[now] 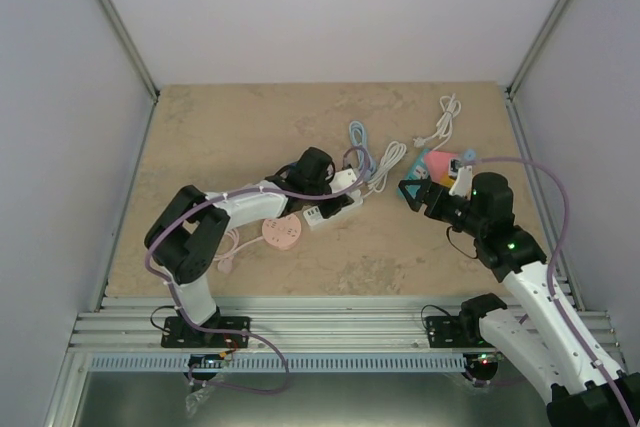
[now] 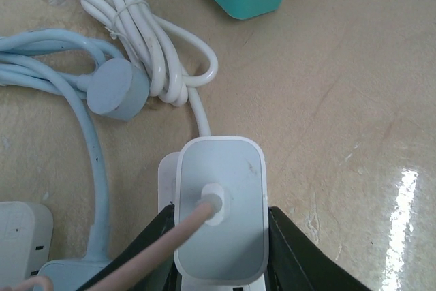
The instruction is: Insert the plug
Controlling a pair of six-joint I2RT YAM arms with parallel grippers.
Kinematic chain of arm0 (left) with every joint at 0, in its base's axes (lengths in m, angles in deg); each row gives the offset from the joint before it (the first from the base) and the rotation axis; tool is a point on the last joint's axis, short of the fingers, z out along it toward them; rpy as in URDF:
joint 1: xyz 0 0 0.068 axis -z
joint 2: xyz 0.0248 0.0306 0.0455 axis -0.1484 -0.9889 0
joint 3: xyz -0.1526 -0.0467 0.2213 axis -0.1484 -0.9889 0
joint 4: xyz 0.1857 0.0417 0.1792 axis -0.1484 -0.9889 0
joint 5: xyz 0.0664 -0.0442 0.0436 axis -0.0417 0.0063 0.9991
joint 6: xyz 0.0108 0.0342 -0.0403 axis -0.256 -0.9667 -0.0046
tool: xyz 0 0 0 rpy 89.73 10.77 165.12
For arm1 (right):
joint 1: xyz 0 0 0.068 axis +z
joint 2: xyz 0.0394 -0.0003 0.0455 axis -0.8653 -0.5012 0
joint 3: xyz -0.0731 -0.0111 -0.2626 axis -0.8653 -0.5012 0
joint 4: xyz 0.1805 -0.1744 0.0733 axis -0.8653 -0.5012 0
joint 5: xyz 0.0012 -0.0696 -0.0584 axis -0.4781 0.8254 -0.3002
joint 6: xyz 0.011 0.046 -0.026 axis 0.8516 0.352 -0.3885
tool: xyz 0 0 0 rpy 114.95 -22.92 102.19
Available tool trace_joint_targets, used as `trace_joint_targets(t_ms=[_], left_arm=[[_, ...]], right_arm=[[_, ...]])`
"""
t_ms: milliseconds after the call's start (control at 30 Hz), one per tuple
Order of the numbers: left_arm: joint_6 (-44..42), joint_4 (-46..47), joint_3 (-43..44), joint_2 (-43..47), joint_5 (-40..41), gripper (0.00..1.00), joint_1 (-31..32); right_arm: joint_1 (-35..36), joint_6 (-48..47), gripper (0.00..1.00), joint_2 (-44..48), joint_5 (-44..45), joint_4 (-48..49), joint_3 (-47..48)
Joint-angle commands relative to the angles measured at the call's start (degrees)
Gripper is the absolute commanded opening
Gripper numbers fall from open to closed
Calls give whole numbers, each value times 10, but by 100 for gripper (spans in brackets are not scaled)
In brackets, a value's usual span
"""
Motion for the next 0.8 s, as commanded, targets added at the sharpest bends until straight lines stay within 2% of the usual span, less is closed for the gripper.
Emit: trace_joint_targets(t_ms=[0,400,633,767], left_arm=[[-17,-6,14,-15,20,22,7],[-19,-32,0,-43,47,23,18],[17,-43,-5,-57,8,20,22],[47,-63,6,-63,19,20,41]], right_arm=[[-5,4,85,6,-5,-7,-8],[-8,-1,86,6,-6,-13,-8],[-10,0,85,9,-4,-15,-5],[-10,-1,85,10,-5,-15,-2]])
